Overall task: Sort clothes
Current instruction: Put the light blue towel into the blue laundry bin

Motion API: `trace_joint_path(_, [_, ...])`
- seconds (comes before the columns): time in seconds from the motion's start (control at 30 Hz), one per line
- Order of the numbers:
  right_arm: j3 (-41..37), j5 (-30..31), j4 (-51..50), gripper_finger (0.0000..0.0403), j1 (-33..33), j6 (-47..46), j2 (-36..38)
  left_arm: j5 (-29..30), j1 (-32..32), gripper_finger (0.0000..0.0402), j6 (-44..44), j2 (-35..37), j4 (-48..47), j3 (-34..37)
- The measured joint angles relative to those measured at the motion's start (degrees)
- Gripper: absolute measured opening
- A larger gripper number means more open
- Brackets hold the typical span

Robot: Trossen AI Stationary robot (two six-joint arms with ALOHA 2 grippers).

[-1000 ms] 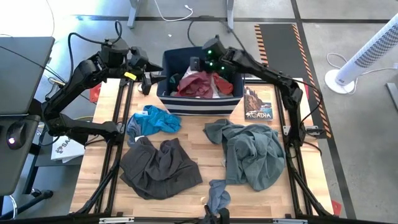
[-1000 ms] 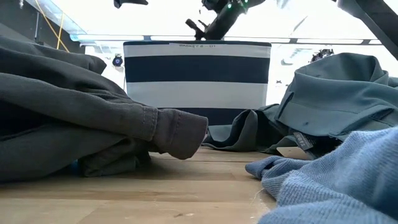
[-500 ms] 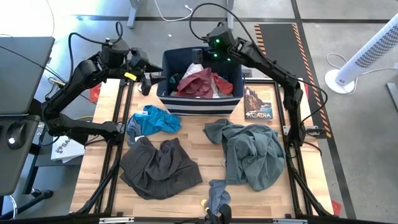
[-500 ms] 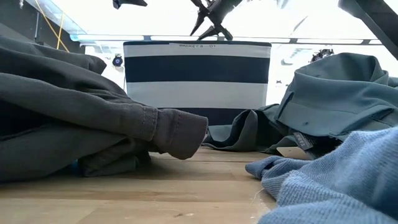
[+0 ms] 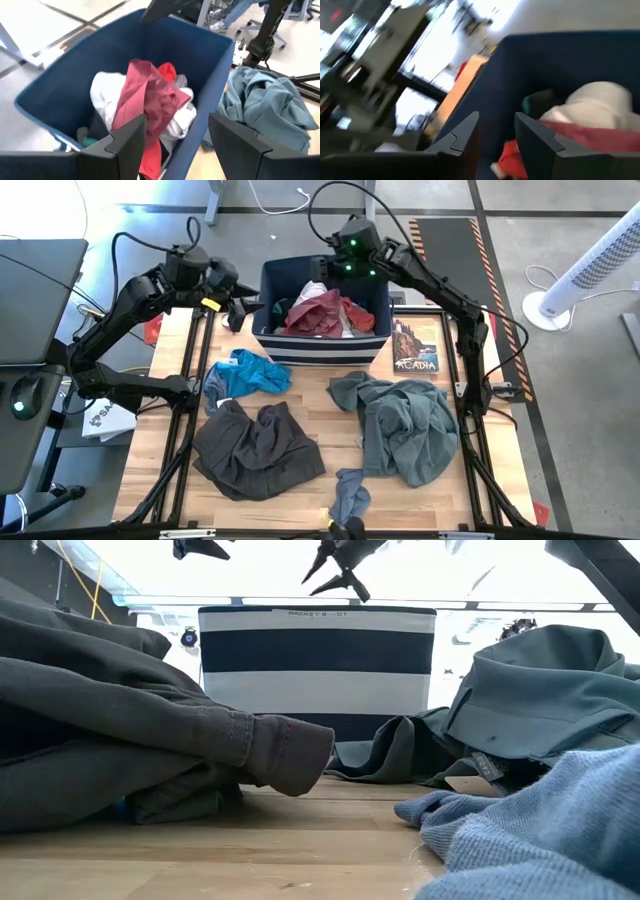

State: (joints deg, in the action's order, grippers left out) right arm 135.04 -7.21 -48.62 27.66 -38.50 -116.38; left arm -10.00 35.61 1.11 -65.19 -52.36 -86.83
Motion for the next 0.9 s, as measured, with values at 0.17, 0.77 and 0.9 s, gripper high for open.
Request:
trace_joint_path(0.17, [0.0,-8.2,-0.5,0.0119,0.0,2.9,1.1,-0.6,0.0,0.0209,2.4,0.0,-1.4,0.0])
trace_joint_path(0.77, [0.0,1.4,-22.4,0.0119,-11.6,18.0,18.8,-1.7,-5.0,0.0209,13.2,6.2,-8.4,0.0])
trace_joint_path(0.9, [0.0,7.4,-24.8,0.0119,-18.0,18.4,22.6,4.1,-9.8,0.0209,16.7,10.2,-6.3,1.8])
